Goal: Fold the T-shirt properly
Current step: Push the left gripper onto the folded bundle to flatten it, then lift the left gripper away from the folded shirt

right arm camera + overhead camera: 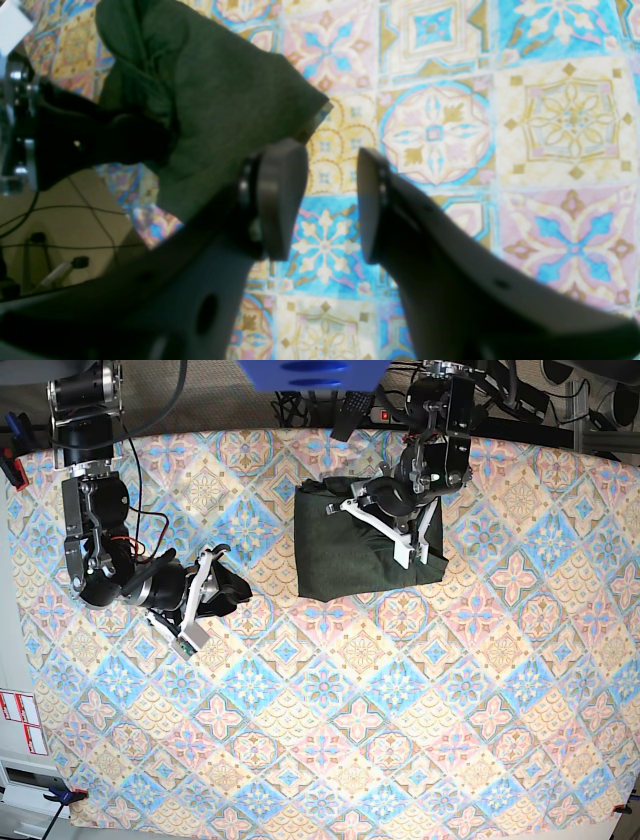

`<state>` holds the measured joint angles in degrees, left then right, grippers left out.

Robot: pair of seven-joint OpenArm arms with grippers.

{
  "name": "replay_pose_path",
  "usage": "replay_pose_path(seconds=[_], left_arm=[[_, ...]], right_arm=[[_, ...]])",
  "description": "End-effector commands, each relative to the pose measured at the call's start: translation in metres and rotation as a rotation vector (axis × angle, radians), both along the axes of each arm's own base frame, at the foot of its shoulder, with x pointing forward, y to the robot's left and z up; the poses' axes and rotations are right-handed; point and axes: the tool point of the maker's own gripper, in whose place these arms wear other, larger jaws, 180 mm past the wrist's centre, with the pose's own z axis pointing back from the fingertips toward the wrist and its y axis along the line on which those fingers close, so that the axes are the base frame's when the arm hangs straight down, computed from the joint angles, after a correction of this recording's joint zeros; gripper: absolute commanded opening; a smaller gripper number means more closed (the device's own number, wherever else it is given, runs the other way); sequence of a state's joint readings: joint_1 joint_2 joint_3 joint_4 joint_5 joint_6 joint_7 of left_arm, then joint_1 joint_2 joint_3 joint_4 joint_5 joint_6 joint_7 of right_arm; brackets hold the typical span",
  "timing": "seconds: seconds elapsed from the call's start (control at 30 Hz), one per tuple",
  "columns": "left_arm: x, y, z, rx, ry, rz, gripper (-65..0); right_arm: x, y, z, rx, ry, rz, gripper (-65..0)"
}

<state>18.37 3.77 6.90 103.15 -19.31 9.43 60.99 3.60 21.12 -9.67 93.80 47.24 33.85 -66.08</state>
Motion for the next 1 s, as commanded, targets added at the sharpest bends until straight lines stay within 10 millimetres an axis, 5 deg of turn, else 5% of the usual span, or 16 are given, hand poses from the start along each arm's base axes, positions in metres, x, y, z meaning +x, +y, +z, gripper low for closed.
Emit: replay_pose_path(seconds=[0.0,0.03,0.57,0.97], left_arm=[[0.007,0.003,0.005,0.014,-0.031,0.015,-61.1],[0.008,0.006,0.005,0.026,-0.035,0.02,-65.0],[-0.002,0.05,0.018,0.125,-0.062,0.158,-65.0],[-0.034,0.134,0.016,0.244,-0.013,0.347,-65.0]], right_arm=[[0.01,0.0,0.016,0.024,-0.053,-0.001,-45.0],[0.01,0.0,0.016,0.024,-0.053,-0.001,-45.0],[0.009,0.0,0.016,0.024,-0.053,-0.001,-45.0],[0.009,0.0,0.016,0.024,-0.053,-0.001,-45.0]])
